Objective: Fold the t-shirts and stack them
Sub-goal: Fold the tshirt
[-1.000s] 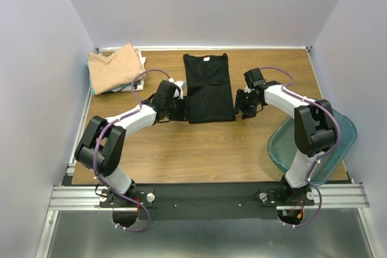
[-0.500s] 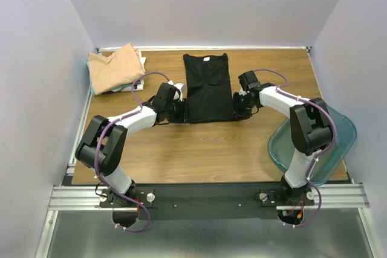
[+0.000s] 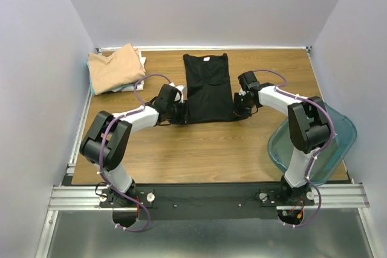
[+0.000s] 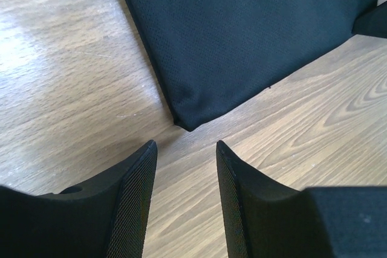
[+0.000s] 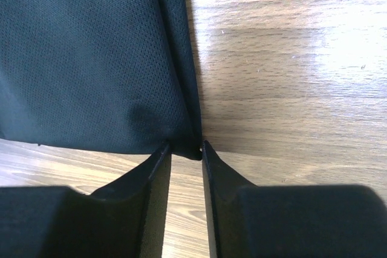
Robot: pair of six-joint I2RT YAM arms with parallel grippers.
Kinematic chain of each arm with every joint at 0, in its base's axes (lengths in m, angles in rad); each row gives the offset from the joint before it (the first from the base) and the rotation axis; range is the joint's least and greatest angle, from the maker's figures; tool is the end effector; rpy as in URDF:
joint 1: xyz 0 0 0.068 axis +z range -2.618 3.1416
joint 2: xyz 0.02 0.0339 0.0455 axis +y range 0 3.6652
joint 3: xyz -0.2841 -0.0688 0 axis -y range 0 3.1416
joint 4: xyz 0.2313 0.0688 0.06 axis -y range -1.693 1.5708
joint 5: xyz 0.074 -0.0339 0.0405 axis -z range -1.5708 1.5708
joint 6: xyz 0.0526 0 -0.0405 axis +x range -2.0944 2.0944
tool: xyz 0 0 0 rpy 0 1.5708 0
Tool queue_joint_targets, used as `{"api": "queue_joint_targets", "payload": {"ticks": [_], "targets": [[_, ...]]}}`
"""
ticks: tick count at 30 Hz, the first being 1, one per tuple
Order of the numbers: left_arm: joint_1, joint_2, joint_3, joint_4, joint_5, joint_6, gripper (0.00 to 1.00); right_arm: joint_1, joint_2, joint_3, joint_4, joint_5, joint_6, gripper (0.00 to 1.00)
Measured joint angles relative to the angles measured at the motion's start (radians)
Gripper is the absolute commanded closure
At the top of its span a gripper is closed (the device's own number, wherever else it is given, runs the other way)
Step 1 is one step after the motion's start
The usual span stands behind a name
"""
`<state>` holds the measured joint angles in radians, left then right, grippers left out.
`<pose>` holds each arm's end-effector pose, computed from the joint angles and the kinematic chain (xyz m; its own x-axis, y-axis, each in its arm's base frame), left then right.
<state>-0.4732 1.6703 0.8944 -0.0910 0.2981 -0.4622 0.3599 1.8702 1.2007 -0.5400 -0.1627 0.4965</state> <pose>0.2918 -0.1668 0.1823 -0.8771 -0.0298 -0.4794 0.2388 0.8390 -0.4890 0.3404 0.1372 0.1707 -0.9609 0.1407 -0.2386 0.0644 0.9513 0.3016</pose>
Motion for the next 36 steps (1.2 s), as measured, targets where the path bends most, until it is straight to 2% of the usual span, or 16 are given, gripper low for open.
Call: {"api": "queue_joint_targets", "payload": {"ticks": [16,19,21,23,26,27,29,30,36], "targets": [[0.000,0.056,0.001,0.069,0.022,-0.023,0.54,0.000,0.003,0.001,0.001,0.000,0.000,0.69],[0.000,0.062,0.002,0.083,0.027,-0.026,0.59,0.000,0.003,0.001,0.002,0.000,0.000,0.70],[0.000,0.070,0.002,0.094,0.028,-0.031,0.66,0.000,0.004,0.001,0.002,0.000,0.000,0.71],[0.001,0.075,0.002,0.098,0.028,-0.032,0.77,0.000,0.004,0.001,0.002,0.000,0.000,0.74],[0.001,0.084,0.002,0.104,0.029,-0.036,0.85,0.000,0.005,0.001,0.003,0.000,0.000,0.78],[0.001,0.085,0.001,0.105,0.028,-0.037,0.92,0.000,0.005,0.001,0.005,0.000,0.000,0.83],[0.001,0.086,0.001,0.105,0.029,-0.036,1.00,0.000,0.006,0.001,0.005,0.000,0.001,0.93],[0.001,0.087,-0.002,0.109,0.029,-0.036,1.00,0.000,0.008,0.001,0.007,0.000,0.002,1.00],[0.001,0.085,-0.012,0.126,0.029,-0.036,1.00,0.000,0.008,0.000,0.010,-0.003,0.001,0.99]]}}
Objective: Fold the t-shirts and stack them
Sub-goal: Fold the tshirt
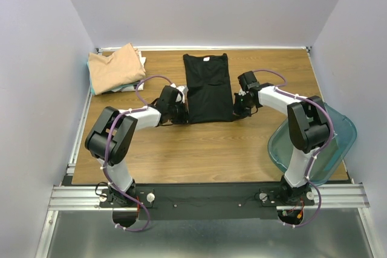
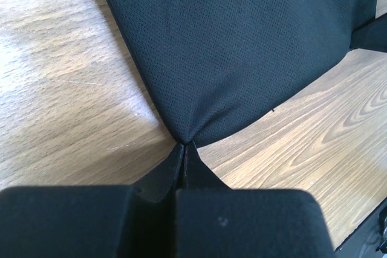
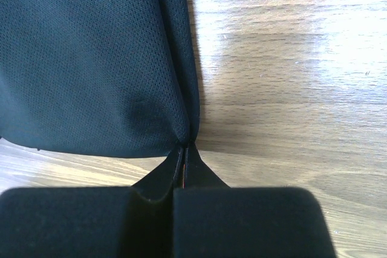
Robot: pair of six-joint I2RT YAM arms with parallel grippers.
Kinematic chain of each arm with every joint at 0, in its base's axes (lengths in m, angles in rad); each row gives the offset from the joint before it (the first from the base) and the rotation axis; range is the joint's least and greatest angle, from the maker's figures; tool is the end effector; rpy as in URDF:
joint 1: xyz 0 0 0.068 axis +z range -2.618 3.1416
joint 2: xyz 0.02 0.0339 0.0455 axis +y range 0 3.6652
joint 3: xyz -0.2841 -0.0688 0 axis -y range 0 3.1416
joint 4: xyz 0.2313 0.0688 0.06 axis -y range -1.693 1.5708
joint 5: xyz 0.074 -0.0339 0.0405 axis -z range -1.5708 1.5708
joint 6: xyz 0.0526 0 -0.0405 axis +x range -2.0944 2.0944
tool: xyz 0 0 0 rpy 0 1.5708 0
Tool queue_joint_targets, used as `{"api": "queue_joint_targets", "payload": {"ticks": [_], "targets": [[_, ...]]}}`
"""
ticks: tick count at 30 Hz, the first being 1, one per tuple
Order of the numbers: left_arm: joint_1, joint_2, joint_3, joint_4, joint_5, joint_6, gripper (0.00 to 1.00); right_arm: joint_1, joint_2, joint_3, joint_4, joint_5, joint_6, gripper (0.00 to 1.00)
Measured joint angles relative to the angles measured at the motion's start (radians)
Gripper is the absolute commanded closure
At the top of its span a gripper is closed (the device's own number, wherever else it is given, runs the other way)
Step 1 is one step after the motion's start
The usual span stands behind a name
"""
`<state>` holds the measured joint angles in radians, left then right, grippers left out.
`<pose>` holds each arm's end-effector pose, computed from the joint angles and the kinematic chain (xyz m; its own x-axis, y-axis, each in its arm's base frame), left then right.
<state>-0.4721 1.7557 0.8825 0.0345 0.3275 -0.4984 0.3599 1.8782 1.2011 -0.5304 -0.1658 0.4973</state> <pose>0.3036 -0.1740 0.1620 -0.8792 -0.0593 -0.4727 0.2298 0.8165 -0.5297 0.3419 0.1379 0.1685 -0.9608 0.1412 -0.2387 0.0638 0.9502 0.3051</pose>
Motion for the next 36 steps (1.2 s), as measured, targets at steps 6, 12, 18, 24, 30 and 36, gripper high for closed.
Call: {"api": "queue_joint_targets", "payload": {"ticks": [6,12,18,24,30,36], "targets": [[0.000,-0.042,-0.035,-0.018,-0.020,0.000,1.00,0.000,-0.039,-0.055,0.021,-0.013,0.018,1.00],[-0.003,-0.118,-0.105,-0.053,-0.031,-0.009,1.00,0.003,-0.137,-0.165,0.014,-0.016,0.036,1.00],[-0.019,-0.207,-0.159,-0.087,-0.031,-0.031,1.00,0.008,-0.227,-0.215,0.011,-0.033,0.058,0.99],[-0.081,-0.325,-0.186,-0.129,-0.044,-0.066,1.00,0.043,-0.347,-0.251,-0.040,-0.031,0.076,1.00],[-0.122,-0.482,-0.235,-0.219,-0.068,-0.116,1.00,0.109,-0.499,-0.291,-0.134,-0.023,0.114,1.00],[-0.146,-0.671,-0.241,-0.343,-0.072,-0.164,1.00,0.172,-0.653,-0.308,-0.254,-0.014,0.189,1.00]]}}
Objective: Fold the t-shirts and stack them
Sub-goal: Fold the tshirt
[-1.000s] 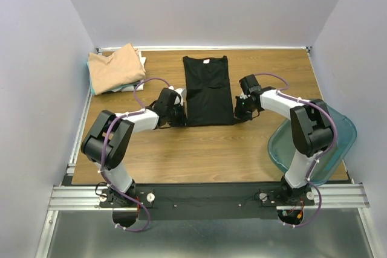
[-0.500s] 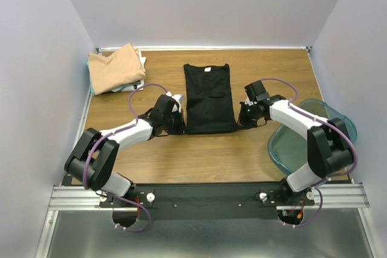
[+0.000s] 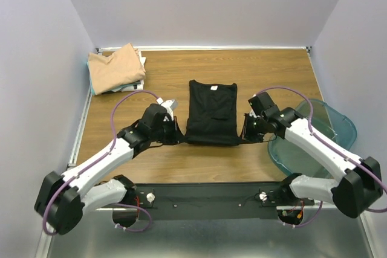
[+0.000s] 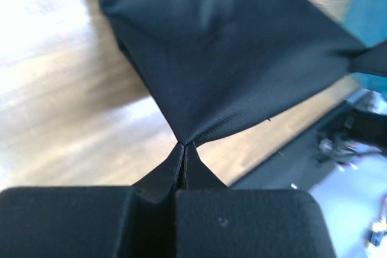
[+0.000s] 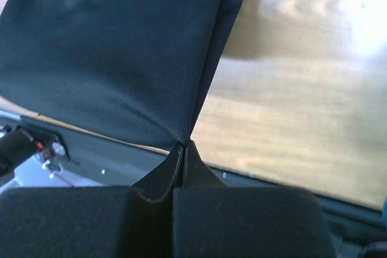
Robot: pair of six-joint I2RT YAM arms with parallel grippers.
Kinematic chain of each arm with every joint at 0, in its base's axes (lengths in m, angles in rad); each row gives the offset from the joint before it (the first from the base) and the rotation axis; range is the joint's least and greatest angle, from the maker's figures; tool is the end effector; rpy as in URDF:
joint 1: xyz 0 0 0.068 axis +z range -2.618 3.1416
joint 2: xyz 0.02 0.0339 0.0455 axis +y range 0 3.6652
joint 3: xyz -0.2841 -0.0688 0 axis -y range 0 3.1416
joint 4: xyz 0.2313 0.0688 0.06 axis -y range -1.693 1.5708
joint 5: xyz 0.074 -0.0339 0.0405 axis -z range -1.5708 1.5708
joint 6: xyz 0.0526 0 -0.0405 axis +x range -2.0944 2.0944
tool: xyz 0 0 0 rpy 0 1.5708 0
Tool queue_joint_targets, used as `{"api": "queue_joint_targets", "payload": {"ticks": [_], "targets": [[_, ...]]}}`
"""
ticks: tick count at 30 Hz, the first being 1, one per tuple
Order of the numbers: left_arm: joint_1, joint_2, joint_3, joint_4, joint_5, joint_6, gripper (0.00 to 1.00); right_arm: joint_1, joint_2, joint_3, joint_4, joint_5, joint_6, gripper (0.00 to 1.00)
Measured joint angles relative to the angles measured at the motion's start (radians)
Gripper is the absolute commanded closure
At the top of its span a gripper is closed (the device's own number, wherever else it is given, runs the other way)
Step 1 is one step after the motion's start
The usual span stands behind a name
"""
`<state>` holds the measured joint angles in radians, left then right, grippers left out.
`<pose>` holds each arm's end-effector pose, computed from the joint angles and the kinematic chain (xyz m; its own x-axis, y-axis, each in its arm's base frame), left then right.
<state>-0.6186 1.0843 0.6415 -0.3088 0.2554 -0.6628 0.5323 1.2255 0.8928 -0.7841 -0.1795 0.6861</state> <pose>0.1659 -0.1344 0.2345 -0.8763 -0.1071 -0.4698 0.2185 0.7806 -0.5855 0.1824 0.1183 0.2490 -0.9582 0.1590 -0.2377 0.0520 0.9142 0.4020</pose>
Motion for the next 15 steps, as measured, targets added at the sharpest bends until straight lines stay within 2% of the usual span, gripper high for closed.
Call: {"api": "queue_joint_targets", "payload": {"ticks": [6,11,15], "targets": [[-0.021,-0.176,0.000,-0.100,0.015,-0.062,1.00,0.035,-0.112,0.007,-0.116,0.010,0.078,1.00],[-0.032,-0.198,0.052,-0.185,0.026,-0.092,1.00,0.047,-0.155,0.092,-0.216,0.014,0.137,0.99],[-0.032,-0.163,0.166,-0.223,0.024,-0.092,1.00,0.048,-0.154,0.164,-0.251,0.041,0.170,0.99]]}}
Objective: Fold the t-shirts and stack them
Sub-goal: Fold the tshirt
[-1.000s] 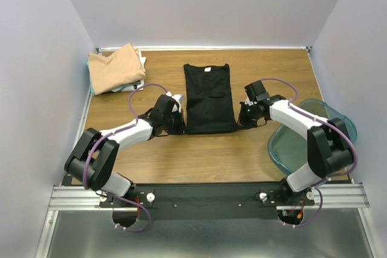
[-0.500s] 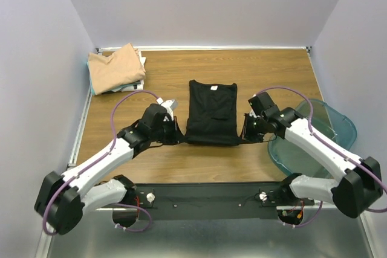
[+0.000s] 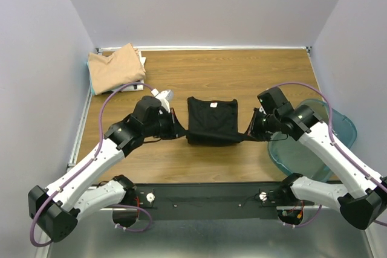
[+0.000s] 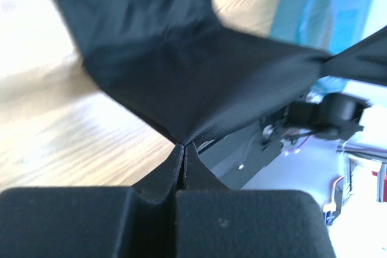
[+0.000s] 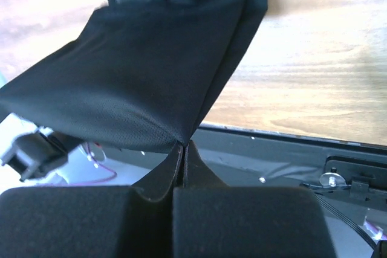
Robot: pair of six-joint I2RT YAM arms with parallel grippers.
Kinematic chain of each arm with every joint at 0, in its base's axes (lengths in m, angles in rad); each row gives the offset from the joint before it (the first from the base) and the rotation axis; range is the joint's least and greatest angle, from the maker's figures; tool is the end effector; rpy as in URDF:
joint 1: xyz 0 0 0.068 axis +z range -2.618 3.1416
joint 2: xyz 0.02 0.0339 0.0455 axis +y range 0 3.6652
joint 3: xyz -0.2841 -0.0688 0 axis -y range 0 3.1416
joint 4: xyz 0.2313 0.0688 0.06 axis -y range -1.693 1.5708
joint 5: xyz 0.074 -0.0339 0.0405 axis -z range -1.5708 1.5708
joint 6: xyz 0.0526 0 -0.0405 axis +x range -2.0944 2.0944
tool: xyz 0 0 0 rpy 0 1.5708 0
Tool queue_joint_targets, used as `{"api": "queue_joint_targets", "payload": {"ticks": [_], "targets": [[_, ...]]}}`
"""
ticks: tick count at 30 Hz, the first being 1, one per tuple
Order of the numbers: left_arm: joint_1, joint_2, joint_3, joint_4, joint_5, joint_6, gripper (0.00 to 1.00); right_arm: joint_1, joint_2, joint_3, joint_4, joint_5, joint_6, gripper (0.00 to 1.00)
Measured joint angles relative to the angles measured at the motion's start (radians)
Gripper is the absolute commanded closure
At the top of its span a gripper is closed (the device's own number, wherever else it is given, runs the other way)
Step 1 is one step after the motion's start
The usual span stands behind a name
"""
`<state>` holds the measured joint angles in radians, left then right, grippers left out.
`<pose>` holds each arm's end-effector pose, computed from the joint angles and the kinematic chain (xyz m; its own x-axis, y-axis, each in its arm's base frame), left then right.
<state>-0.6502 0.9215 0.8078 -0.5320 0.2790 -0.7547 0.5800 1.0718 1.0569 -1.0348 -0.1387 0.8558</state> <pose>0.1379 -0.1231 0.2982 -0.8675 -0.1676 -0.4683 0.2233 0.7100 -0.6679 0.1457 0.1042 0.3101 -0.9289 0.2855 -0.2358 0.1542 0.8773 0.4545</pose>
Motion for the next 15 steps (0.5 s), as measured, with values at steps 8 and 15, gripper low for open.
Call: {"api": "queue_joint_targets", "payload": {"ticks": [8,15], "targets": [[0.003,0.140,0.077,0.014,-0.011,0.037,1.00,0.001,0.069,0.068,-0.006,0.141,0.034,0.99],[0.026,0.237,0.098,0.016,-0.008,0.090,1.00,0.002,0.148,0.074,0.006,0.216,0.037,1.00]]}}
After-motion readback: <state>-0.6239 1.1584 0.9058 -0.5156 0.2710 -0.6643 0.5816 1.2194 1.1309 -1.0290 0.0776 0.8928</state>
